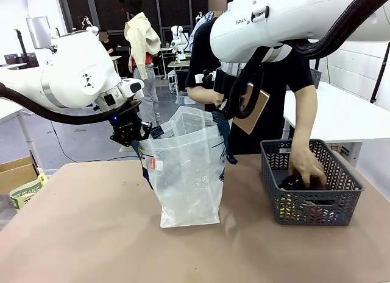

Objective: Transfer purchased items from the store into the shopping bag.
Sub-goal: Move the Reusable shopping bag to the right side of the table.

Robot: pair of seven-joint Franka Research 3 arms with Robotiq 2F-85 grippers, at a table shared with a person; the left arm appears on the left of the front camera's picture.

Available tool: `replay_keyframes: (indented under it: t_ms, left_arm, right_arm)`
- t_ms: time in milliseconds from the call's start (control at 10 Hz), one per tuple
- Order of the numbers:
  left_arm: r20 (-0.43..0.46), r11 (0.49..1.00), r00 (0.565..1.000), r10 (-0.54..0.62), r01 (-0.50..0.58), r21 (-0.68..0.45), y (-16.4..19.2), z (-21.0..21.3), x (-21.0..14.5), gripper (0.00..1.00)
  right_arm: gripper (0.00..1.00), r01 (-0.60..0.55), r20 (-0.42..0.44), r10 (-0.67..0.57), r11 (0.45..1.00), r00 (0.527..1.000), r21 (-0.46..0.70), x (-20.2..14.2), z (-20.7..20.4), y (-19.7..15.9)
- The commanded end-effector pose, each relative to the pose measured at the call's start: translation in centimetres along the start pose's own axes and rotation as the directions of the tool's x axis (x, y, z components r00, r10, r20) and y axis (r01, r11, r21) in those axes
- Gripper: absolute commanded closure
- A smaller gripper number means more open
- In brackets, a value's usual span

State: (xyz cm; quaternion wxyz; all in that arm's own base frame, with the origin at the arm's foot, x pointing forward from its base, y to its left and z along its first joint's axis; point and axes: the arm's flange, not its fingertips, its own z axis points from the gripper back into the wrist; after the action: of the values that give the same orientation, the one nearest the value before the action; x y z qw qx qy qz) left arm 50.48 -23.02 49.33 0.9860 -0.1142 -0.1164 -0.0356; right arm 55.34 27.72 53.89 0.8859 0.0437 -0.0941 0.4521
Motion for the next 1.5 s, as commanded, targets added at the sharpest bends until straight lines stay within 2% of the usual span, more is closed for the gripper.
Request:
replay_keyframes:
  t_ms: [0, 300, 700, 1400]
  left_arm:
    - [-0.001, 1.0, 1.0, -0.003, 0.003, 0.003, 0.0, 0.2, -0.1, 1.0]
    - [0.011, 0.999, 1.0, -0.007, 0.008, -0.038, -0.3, 0.3, 0.0, 1.0]
    - [0.096, 0.999, 0.995, 0.034, -0.03, -0.039, -0.2, 1.1, -0.3, 1.0]
    - [0.111, 0.991, 0.989, -0.103, 0.112, -0.078, -0.2, 2.0, -0.8, 1.0]
  right_arm:
    - [1.0, 0.004, -0.001, -0.004, 1.0, 1.0, 0.001, 0.0, -0.1, 0.0]
    - [1.0, 0.004, -0.001, -0.004, 1.0, 1.0, 0.001, 0.0, -0.1, 0.0]
    - [1.0, 0.004, -0.001, -0.004, 1.0, 1.0, 0.001, 0.0, -0.1, 0.0]
    - [1.0, 0.004, -0.001, -0.004, 1.0, 1.0, 0.001, 0.0, -0.1, 0.0]
